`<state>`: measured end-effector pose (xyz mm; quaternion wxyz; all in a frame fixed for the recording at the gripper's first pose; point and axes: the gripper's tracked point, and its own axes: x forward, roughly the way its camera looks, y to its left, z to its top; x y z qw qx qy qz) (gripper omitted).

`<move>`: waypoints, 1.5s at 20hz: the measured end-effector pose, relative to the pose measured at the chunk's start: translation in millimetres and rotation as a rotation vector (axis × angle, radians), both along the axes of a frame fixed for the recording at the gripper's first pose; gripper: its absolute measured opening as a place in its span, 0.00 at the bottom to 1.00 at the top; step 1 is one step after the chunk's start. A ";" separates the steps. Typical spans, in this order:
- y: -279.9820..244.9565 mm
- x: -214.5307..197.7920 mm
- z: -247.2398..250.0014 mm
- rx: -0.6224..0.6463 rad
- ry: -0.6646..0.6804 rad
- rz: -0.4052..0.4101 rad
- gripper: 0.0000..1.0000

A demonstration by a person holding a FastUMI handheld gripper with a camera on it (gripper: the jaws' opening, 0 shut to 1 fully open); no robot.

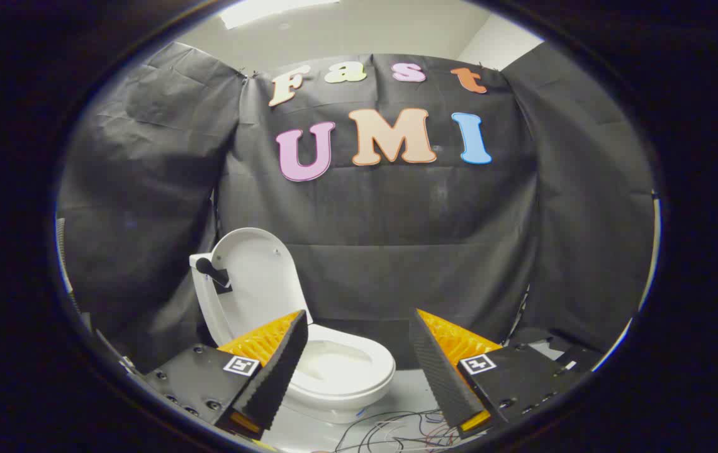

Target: Open the toilet lid.

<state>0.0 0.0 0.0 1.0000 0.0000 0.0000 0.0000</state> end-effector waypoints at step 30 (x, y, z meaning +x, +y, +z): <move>129.9 65.1 -21.8 0.061 0.020 0.057 1.00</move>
